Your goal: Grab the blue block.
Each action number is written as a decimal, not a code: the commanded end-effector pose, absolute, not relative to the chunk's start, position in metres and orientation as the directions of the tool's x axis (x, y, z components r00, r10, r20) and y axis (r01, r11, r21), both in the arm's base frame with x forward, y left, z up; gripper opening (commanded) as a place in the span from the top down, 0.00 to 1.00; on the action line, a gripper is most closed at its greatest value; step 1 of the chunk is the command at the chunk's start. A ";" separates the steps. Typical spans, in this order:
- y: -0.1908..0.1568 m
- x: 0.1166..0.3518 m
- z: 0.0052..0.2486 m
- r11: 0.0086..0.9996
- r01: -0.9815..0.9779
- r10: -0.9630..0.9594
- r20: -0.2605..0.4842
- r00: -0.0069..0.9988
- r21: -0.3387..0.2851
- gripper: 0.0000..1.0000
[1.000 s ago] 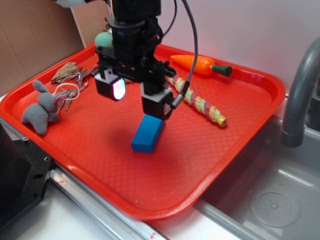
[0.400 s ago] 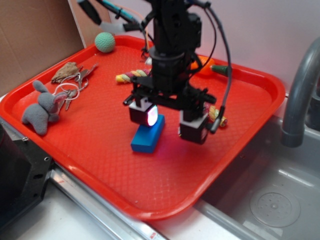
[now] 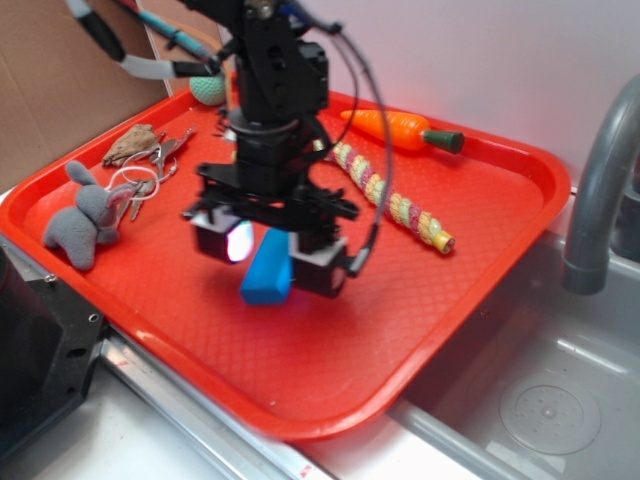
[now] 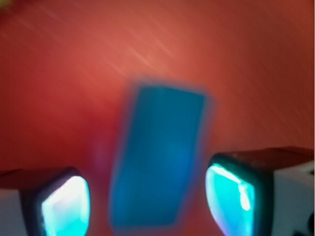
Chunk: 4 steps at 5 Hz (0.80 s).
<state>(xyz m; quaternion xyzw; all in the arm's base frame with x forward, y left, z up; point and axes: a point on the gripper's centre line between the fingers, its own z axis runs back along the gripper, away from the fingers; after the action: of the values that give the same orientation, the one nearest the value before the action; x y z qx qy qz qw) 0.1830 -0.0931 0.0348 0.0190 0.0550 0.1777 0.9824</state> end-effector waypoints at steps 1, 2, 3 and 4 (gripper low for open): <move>-0.092 0.183 0.049 0.927 -0.375 0.375 -0.012 0.927 0.001 0.00; -0.096 0.194 0.040 0.941 -0.338 0.338 -0.007 0.941 -0.026 0.00; -0.093 0.193 0.033 0.936 -0.347 0.347 0.002 0.938 -0.058 0.00; -0.091 0.194 0.020 0.938 -0.331 0.332 -0.009 0.943 -0.099 0.00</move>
<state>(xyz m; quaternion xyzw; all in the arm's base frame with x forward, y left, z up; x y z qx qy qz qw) 0.1914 -0.0918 0.0198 -0.0399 0.0071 0.1724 0.9842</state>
